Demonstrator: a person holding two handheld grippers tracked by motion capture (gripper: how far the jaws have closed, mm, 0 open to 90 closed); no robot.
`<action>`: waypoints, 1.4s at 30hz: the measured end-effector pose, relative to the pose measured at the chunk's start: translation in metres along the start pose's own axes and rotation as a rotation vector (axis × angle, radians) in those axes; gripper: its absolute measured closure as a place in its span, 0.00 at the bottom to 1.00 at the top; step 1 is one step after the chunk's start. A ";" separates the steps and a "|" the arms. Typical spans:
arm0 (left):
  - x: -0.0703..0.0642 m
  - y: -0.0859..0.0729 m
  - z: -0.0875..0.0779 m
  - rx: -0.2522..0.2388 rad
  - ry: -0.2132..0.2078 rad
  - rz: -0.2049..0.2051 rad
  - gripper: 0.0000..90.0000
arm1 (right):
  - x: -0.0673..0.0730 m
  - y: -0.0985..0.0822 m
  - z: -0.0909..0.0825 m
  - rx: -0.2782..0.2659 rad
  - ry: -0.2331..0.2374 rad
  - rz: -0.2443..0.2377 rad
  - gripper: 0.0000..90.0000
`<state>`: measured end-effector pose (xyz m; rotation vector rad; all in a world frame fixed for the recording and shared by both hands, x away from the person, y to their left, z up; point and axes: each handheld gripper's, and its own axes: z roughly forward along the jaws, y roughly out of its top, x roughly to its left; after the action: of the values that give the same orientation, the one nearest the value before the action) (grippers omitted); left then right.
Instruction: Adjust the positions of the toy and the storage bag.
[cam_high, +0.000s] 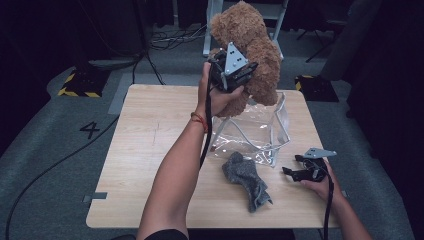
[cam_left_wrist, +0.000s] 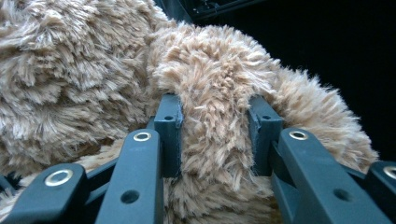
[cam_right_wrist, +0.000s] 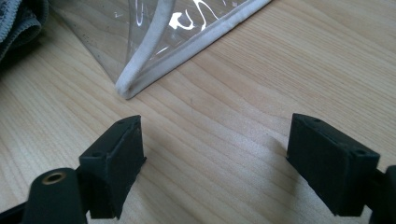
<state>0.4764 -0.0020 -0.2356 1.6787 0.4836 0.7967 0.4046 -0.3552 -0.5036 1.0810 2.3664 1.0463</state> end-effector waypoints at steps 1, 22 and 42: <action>-0.002 0.001 0.004 0.002 -0.008 0.000 0.72 | 0.000 0.000 0.000 0.000 0.000 0.000 0.21; -0.029 -0.029 0.020 0.055 -0.151 0.027 0.86 | 0.000 -0.001 -0.001 0.001 0.006 -0.005 0.21; -0.051 -0.054 0.004 0.279 -0.348 0.098 0.85 | 0.000 -0.001 -0.001 0.001 0.006 -0.004 0.21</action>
<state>0.4494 -0.0258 -0.3008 2.0645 0.2794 0.5049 0.4035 -0.3558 -0.5035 1.0748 2.3734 1.0485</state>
